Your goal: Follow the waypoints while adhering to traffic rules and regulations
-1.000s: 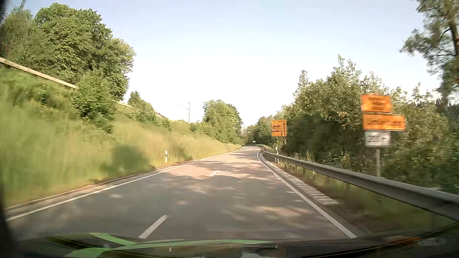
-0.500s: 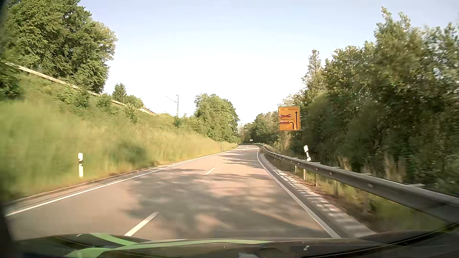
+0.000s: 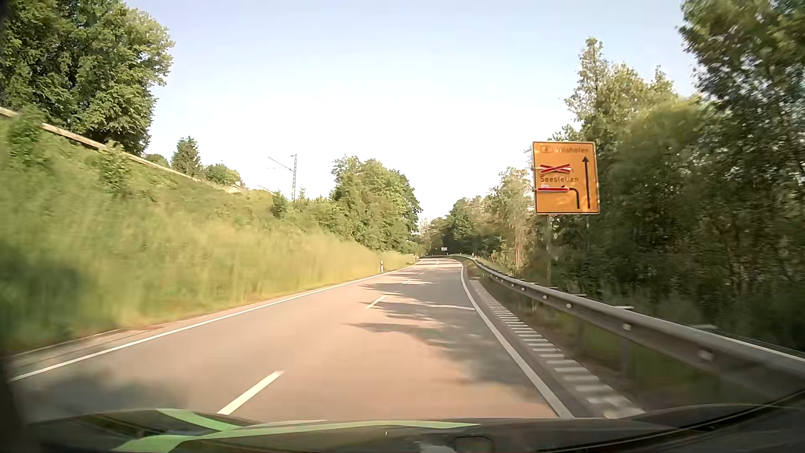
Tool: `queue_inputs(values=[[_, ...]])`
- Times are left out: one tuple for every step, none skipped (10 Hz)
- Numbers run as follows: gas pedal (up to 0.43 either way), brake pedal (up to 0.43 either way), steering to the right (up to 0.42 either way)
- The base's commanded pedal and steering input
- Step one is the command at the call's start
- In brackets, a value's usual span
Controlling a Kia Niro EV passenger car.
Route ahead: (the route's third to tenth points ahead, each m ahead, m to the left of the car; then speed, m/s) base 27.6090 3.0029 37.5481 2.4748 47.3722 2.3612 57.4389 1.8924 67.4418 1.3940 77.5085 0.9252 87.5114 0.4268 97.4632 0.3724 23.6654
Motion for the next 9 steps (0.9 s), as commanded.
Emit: queue_inputs(values=[[0.157,0.0,0.003],[0.169,0.0,0.004],[0.169,0.0,0.004],[0.169,0.0,0.004],[0.169,0.0,0.005],[0.169,0.0,0.005],[0.169,0.0,0.006],[0.169,0.0,0.007],[0.169,0.0,0.007]])
